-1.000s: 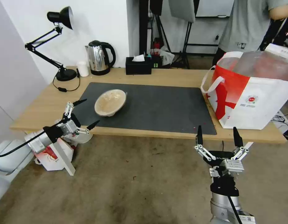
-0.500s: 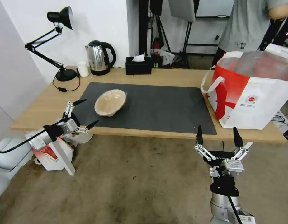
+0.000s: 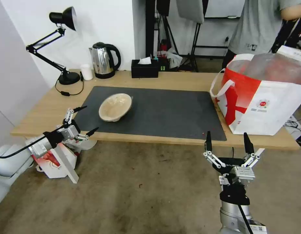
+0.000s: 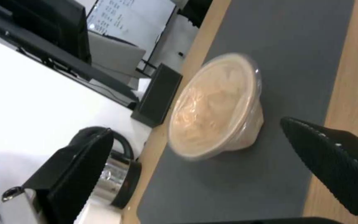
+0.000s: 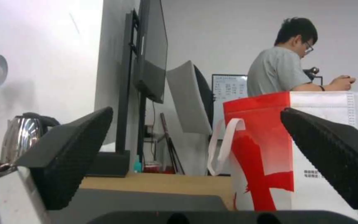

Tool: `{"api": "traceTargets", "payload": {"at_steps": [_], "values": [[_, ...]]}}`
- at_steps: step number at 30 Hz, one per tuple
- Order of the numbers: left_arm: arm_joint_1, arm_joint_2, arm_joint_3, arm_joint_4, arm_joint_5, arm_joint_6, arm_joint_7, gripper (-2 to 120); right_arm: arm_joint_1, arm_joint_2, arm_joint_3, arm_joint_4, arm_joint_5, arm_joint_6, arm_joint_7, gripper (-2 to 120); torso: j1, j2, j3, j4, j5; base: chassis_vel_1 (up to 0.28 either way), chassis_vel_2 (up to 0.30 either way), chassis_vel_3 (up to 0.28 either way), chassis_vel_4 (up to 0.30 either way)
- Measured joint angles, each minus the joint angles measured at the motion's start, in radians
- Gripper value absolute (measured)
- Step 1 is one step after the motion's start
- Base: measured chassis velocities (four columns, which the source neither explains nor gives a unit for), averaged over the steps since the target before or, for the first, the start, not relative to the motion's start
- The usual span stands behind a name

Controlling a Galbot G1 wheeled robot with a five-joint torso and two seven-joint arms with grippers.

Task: Pick up the trash from the table and place it into the takeout bag.

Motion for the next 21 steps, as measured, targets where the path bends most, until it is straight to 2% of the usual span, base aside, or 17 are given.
{"api": "traceTargets", "payload": {"at_steps": [7,21], "values": [[-0.005,-0.015,-0.009,0.004,-0.001,0.000,0.000,100,0.000,0.000,0.000,0.000,0.000,0.000,0.000,100,0.000,0.000,0.000,0.0000,0.0000,0.000,0.000,0.000,0.000],[-0.048,-0.020,0.031,0.011,0.006,0.014,0.000,100,0.000,0.000,0.000,0.000,0.000,0.000,0.000,100,0.000,0.000,0.000,0.0000,0.0000,0.000,0.000,0.000,0.000]]}}
